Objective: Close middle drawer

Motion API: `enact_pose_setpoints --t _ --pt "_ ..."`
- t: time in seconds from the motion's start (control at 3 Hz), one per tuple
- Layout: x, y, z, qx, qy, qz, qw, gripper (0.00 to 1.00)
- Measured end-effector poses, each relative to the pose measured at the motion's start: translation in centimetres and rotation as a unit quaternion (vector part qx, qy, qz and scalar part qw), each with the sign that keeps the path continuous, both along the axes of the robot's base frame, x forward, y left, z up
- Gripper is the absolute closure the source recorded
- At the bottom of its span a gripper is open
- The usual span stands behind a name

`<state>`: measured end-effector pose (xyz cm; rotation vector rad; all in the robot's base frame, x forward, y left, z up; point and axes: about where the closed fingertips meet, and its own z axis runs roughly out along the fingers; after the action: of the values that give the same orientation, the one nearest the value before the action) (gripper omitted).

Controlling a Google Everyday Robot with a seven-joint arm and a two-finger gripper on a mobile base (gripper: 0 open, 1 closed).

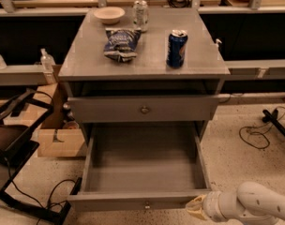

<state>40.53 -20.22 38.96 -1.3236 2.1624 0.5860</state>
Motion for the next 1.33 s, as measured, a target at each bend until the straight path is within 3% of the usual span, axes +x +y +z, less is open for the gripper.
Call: enact_pose_setpoints --t 0.33,0.67,1.33 --pt "1.6 0.2 0.1 -0.006 -0.006 0.006 0.9999 1.0" --pt "1.6 0.2 0.1 -0.006 -0.006 0.006 0.9999 1.0" --pt "3.5 2.6 -1.3 0.003 0.006 0.041 0.9991 1.0"
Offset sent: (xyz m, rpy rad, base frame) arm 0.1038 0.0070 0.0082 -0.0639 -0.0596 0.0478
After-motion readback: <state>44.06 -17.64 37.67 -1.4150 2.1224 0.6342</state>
